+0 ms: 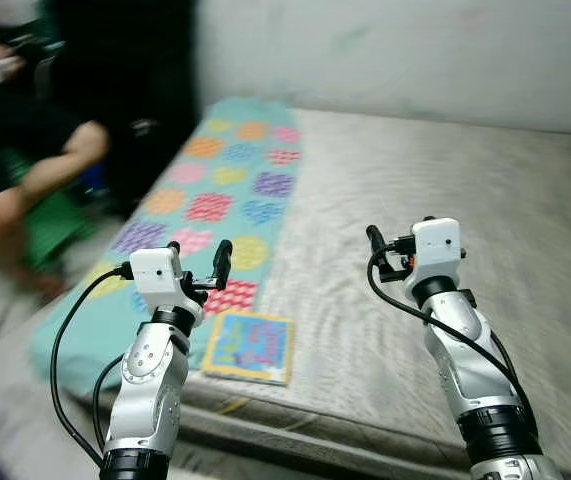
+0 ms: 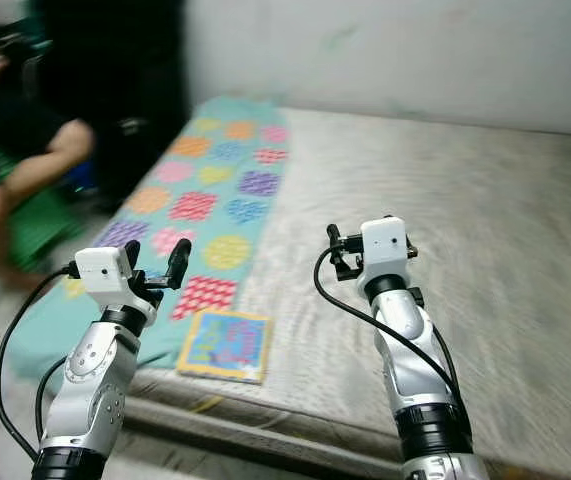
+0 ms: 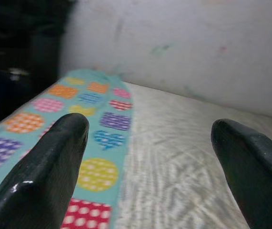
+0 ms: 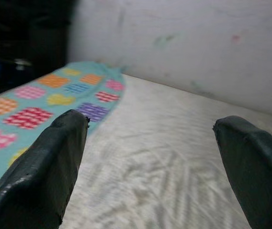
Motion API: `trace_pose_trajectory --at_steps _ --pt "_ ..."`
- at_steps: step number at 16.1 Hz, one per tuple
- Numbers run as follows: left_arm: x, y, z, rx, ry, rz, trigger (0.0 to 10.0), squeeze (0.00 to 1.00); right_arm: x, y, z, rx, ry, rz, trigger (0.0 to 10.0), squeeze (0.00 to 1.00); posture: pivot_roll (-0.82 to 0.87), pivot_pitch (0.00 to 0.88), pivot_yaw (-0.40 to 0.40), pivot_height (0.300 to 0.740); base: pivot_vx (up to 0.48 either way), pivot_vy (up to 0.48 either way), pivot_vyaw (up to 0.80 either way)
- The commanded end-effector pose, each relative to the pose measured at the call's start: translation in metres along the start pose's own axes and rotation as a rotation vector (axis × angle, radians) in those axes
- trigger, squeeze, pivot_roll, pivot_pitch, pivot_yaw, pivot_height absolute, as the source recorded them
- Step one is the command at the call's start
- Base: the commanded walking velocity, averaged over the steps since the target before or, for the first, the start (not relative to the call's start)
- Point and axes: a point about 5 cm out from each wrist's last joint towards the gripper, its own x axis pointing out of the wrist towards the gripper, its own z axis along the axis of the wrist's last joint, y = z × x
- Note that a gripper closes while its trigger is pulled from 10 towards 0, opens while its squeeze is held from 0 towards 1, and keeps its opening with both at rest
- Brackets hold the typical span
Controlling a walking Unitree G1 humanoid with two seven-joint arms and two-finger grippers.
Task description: Clean up the room
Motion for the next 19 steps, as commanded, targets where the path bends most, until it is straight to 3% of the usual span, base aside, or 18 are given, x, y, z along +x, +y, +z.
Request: trace_pose_trajectory --at_steps 1,10,19 --pt "0.0009 -0.0012 0.0015 0.008 0.0 -0.009 10.0 0.0 0.0005 -0.0033 0.0019 0.003 -0.007 -0.009 10.0 0.0 -0.08 0.0 0.024 0.74 0.0 0.0 -0.8" --pt "0.0018 -0.001 -0.0001 0.001 0.013 -0.002 10.0 0.0 0.0002 -0.0046 0.0015 -0.001 -0.004 -0.013 10.0 0.0 -0.09 0.005 0.021 0.74 0.0 0.0 -0.74" --pt "0.0037 0.0006 -0.0014 0.011 0.027 0.009 10.0 0.0 0.0006 -0.0046 0.0023 -0.005 -0.012 -0.016 10.0 0.0 -0.09 0.0 0.024 0.74 0.0 0.0 0.0"
